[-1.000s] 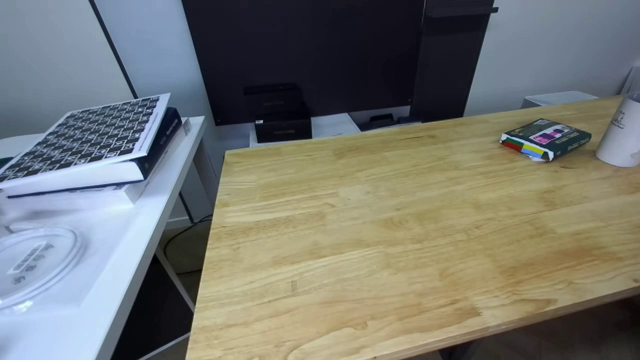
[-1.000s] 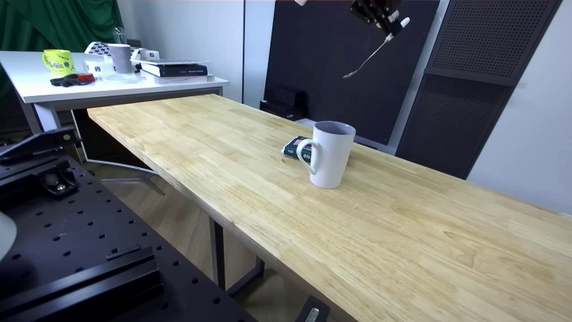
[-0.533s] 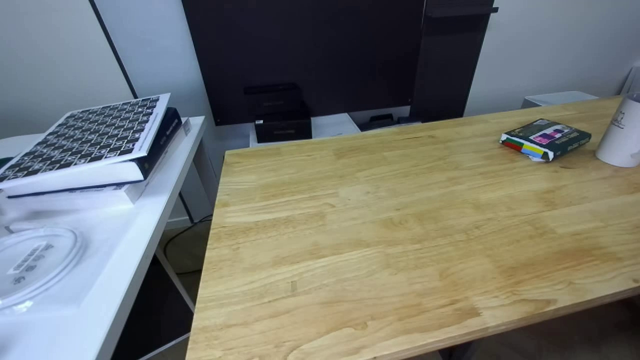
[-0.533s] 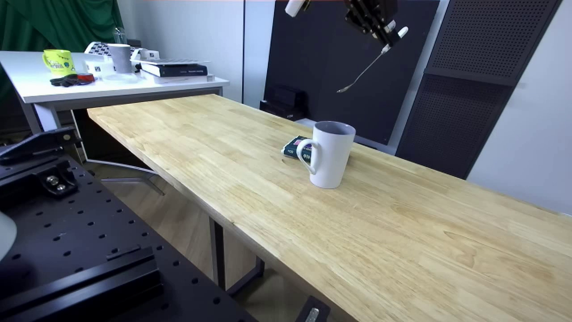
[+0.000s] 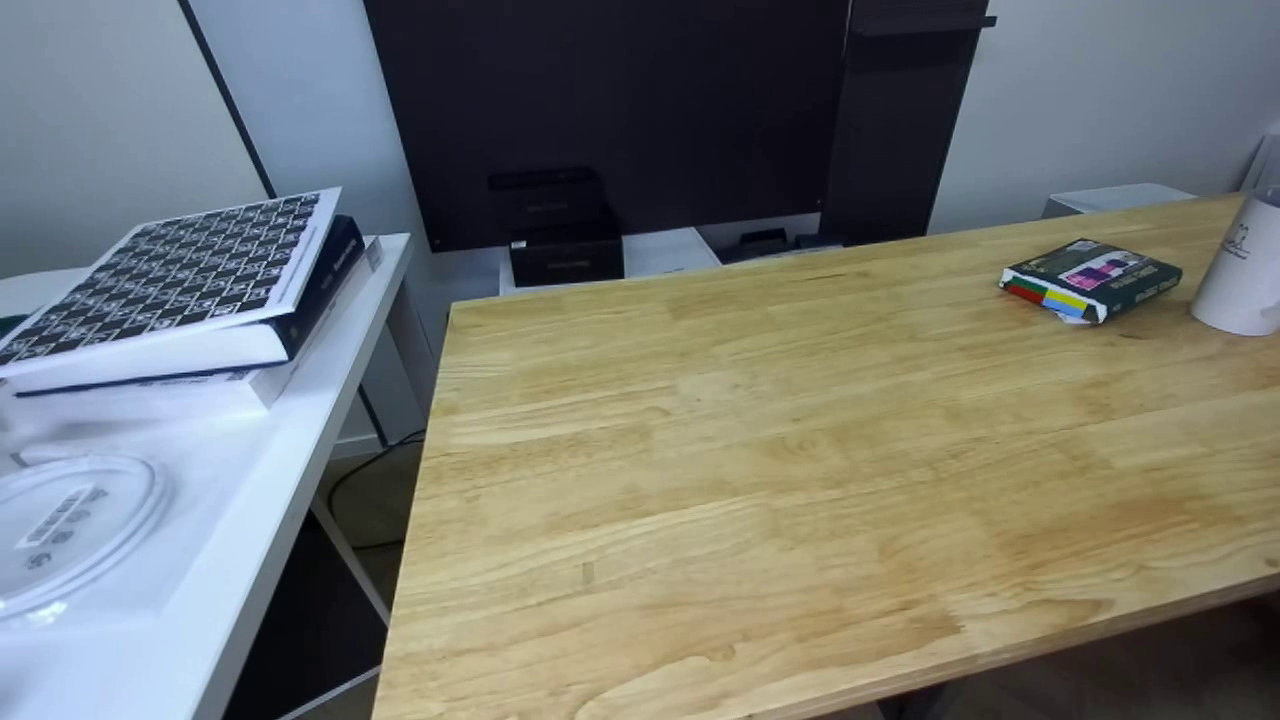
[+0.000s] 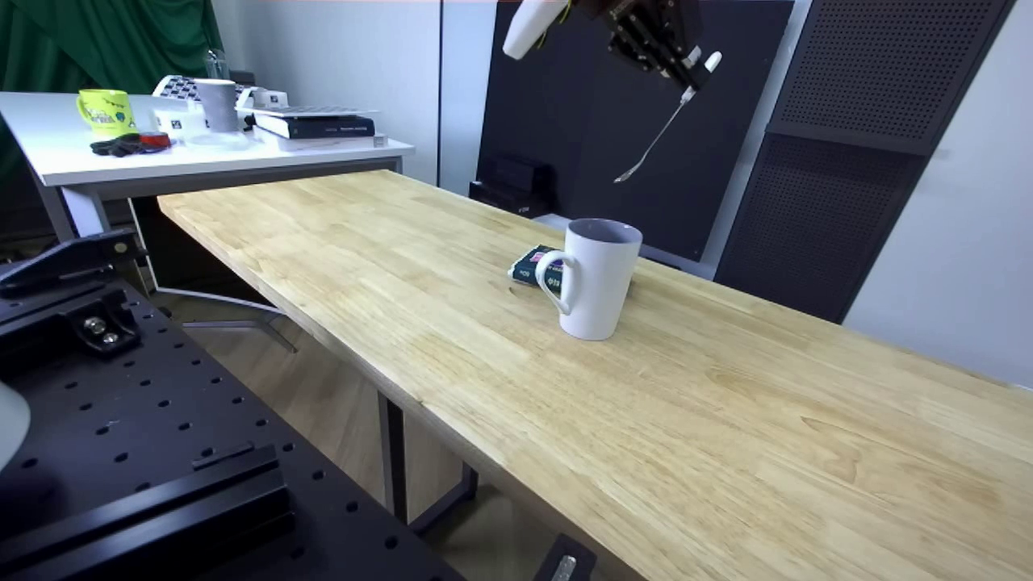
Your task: Put the spoon in the cup
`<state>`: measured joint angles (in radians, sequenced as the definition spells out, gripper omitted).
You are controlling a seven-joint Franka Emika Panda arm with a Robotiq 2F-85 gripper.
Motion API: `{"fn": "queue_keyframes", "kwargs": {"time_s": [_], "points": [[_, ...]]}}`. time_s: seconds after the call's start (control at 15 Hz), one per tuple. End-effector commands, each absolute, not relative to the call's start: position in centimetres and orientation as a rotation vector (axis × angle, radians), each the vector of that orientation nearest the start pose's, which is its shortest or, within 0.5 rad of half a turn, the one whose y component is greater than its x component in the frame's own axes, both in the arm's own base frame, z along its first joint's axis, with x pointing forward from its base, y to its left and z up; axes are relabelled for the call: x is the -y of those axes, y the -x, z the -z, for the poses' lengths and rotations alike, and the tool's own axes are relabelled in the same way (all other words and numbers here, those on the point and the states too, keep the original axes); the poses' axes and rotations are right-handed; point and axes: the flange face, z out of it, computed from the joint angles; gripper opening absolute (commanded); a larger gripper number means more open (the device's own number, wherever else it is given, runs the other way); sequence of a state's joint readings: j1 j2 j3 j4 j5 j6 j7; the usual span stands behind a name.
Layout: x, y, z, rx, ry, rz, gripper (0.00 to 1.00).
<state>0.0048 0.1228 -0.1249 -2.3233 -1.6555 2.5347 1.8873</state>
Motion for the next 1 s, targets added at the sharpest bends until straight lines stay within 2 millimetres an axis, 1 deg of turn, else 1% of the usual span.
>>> {"fn": "queue_keyframes", "kwargs": {"time_s": [0.0,0.6,0.93], "points": [[4.5,-51.7,-28.0,0.693,-2.29,-1.061,0.03],[3.4,-50.9,-24.2,0.629,-2.257,-1.119,0.03],[2.6,-49.9,-22.3,0.598,-2.264,-1.102,0.03]]}}
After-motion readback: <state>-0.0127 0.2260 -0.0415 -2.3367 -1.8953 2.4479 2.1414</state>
